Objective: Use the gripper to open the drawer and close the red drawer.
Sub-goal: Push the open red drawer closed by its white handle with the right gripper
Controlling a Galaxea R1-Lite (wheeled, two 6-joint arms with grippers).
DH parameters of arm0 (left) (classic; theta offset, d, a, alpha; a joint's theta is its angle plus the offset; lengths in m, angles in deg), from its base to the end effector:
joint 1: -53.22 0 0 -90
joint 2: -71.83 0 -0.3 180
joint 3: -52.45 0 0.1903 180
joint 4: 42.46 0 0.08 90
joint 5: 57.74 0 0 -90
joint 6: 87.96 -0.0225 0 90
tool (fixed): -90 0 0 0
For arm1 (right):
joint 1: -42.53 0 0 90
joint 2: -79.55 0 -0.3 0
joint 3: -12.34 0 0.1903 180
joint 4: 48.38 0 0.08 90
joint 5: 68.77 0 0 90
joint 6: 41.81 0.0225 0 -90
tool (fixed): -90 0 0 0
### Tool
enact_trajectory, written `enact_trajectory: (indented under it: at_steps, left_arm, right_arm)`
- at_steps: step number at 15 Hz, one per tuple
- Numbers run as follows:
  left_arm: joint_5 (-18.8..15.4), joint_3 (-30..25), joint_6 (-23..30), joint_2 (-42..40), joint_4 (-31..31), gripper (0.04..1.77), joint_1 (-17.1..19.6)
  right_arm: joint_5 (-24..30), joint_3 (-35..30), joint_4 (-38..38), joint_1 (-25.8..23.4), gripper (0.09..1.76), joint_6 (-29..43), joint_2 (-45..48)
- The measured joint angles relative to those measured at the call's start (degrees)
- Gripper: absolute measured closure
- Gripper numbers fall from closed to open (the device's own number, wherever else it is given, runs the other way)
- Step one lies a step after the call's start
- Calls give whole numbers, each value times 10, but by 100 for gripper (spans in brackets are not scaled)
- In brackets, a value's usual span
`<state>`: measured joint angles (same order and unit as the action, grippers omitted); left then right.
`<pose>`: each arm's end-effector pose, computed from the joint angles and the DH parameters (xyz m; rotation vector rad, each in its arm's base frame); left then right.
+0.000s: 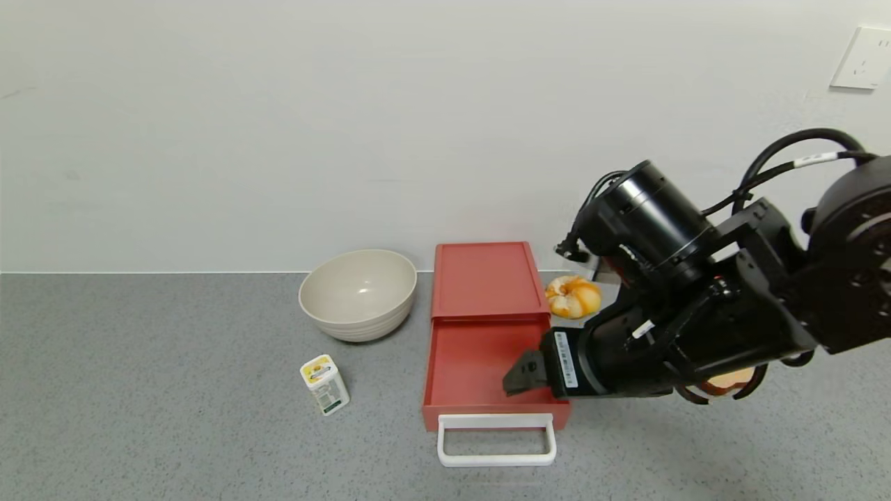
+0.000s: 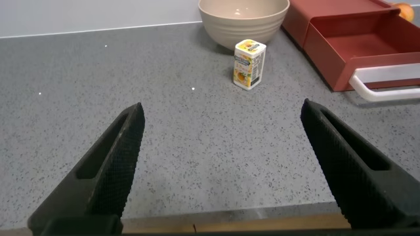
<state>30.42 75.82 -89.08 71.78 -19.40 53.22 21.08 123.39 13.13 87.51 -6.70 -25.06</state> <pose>-0.0229 -0.0007 0.0760 0.0196 -0.0066 -0.0321 0.2288 0.2286 0.2276 0.1654 1.0779 0.4100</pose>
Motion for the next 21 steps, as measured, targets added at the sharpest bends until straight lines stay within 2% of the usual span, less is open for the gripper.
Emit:
enact_trajectory:
  at_steps: [5, 10, 16, 21]
  left_arm:
    - [-2, 0, 1, 0, 0, 9, 0]
    - [-1, 0, 1, 0, 1, 9, 0]
    - [-2, 0, 1, 0, 1, 9, 0]
    - [-2, 0, 1, 0, 1, 9, 0]
  right_arm:
    - [0, 11, 0, 36, 14, -150, -42]
    - [-33, 57, 7, 65, 14, -221, -109]
    - [-65, 176, 92, 107, 14, -198, -205]
    - [-84, 206, 110, 123, 14, -191, -260]
